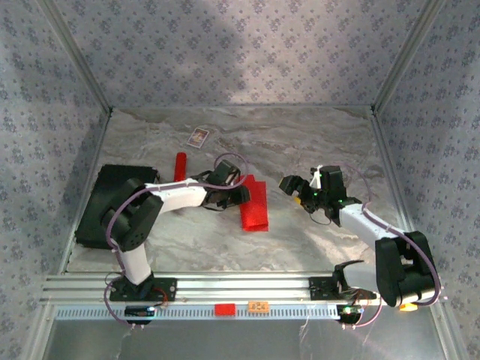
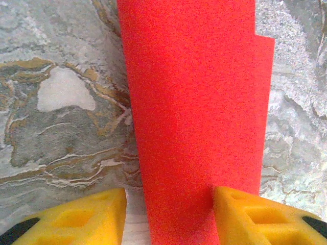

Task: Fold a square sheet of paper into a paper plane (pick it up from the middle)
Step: First fold the square sheet of paper in half at the center of the table.

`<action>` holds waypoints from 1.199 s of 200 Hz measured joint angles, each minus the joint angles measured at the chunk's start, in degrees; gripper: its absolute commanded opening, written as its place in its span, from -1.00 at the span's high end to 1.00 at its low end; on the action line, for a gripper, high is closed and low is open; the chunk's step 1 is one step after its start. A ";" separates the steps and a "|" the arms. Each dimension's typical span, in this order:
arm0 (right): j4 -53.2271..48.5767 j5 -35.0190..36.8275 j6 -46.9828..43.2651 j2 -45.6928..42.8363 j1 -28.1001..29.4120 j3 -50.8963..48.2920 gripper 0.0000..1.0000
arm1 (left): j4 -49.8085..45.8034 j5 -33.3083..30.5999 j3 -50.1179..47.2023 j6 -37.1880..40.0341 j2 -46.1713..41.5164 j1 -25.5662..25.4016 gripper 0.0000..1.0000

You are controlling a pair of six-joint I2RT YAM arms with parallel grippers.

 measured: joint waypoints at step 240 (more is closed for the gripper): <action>1.07 0.00 0.00 2.62 0.96 0.81 -0.90 | -17.16 2.19 14.49 8.33 8.83 -1.27 -0.14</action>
